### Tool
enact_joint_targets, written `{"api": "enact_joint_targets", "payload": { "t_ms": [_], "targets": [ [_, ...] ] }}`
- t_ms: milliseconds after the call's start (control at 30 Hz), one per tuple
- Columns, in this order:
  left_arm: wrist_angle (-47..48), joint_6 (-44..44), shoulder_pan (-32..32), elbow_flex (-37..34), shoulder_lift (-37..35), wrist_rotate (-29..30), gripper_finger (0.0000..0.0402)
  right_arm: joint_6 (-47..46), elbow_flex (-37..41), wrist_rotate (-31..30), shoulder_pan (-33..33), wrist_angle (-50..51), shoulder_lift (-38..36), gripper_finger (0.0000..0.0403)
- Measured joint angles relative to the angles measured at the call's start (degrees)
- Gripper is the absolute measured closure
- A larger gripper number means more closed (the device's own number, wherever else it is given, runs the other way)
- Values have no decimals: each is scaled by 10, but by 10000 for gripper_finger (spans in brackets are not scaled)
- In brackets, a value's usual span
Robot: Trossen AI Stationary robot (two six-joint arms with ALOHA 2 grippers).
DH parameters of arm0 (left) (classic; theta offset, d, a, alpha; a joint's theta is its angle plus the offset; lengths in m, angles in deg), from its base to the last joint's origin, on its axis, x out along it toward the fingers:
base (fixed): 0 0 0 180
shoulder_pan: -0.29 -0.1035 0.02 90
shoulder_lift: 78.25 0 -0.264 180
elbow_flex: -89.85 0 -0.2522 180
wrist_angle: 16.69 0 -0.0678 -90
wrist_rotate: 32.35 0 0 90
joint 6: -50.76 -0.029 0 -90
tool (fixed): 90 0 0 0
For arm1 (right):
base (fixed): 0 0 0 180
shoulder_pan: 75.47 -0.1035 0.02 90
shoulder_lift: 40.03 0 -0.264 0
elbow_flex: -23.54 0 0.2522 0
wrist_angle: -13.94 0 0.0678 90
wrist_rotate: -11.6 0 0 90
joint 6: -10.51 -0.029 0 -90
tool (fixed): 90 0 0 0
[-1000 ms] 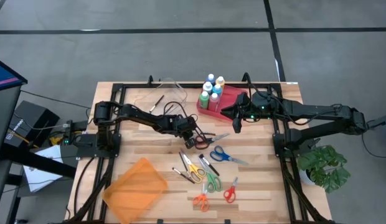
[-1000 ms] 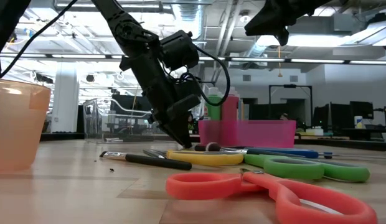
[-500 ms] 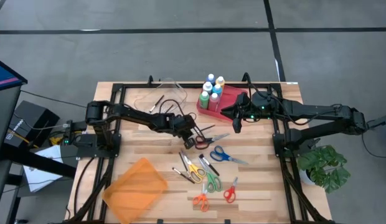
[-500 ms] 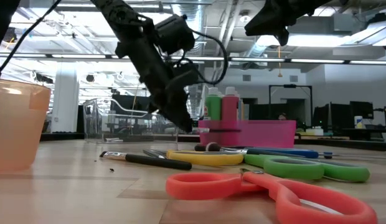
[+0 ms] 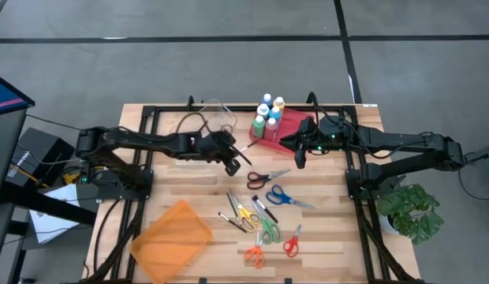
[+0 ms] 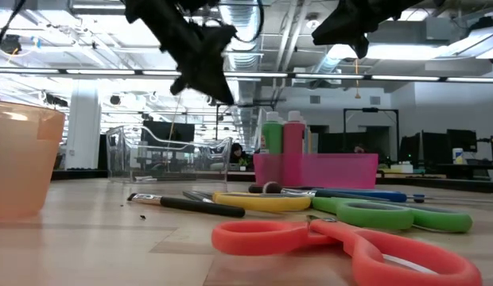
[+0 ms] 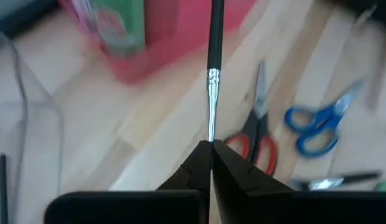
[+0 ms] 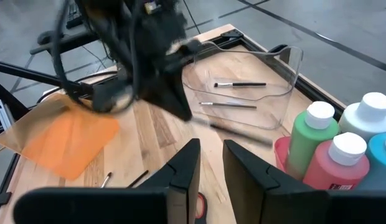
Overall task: Pick & Place Paint Supplies
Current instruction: Put the black paint brush into the transparent bin
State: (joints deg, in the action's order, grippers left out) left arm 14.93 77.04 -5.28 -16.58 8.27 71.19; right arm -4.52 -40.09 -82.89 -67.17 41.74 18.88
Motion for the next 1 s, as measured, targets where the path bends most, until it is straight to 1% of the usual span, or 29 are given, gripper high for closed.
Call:
{"api": "enact_joint_targets", "payload": {
  "t_ms": [233, 400, 500, 600, 767, 900, 1000],
  "targets": [
    [2, 39, -5, 0, -99, 6, 401, 0, 0, 0, 0, -1, 0, 335],
    [-4, 82, -5, 0, -176, -4, 401, 0, 0, 0, 0, -1, 0, 335],
    [-23, 101, -5, 0, -219, -20, 401, 0, 0, 0, 0, -1, 0, 335],
    [-64, 110, -4, 0, -257, -38, 400, 0, 0, 0, 0, -2, 0, 335],
    [-162, 116, -4, 1, -306, -91, 400, 1, 0, 0, 0, -5, 0, 335],
    [-238, 103, -4, 0, -328, -153, 398, 3, 0, 0, 1, -7, 0, 335],
    [-307, 83, -3, 0, -336, -212, 398, 5, 0, 0, 1, -10, 0, 335]
  ]
}}
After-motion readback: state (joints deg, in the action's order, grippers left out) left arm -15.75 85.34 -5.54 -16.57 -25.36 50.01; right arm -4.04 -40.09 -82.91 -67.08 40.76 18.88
